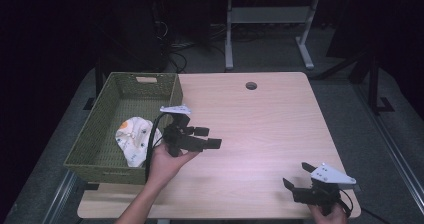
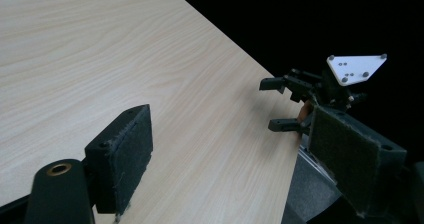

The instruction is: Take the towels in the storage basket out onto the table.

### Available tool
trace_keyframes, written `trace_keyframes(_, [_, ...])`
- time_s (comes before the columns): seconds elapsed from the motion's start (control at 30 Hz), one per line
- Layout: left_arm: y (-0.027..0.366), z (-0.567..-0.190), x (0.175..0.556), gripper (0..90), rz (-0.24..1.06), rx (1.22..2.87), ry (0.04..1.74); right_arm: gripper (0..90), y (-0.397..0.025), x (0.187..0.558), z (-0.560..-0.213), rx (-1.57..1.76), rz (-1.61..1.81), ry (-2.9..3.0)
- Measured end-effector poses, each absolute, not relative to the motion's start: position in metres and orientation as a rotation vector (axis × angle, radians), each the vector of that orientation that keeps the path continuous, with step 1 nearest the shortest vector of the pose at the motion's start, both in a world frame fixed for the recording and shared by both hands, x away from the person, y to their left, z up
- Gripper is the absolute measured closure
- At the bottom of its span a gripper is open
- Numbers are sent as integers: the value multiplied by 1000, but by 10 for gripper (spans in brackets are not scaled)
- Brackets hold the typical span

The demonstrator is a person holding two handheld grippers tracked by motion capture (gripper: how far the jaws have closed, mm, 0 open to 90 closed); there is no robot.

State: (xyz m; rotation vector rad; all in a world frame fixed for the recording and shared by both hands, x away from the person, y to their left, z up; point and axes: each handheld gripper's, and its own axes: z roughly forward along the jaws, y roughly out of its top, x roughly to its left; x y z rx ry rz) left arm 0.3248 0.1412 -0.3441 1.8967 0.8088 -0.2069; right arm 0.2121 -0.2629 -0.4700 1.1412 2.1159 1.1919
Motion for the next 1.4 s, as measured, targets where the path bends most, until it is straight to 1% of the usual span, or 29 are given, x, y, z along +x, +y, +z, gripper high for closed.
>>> trace_keyframes(0.43, [163,-328,334,173,-222,1864,831,138,-262,213,-470,1137,1186,2118])
trace_keyframes(0.77, [193,-319,345,172,-255,1812,862,138,-260,214,-472,1137,1174,2126])
trace_keyframes(1.17, [233,-318,352,173,-193,1792,951,138,-260,215,-472,1141,1168,2124])
trace_keyframes(1.4, [250,-320,357,178,-121,1796,1017,138,-260,215,-472,1138,1162,2125])
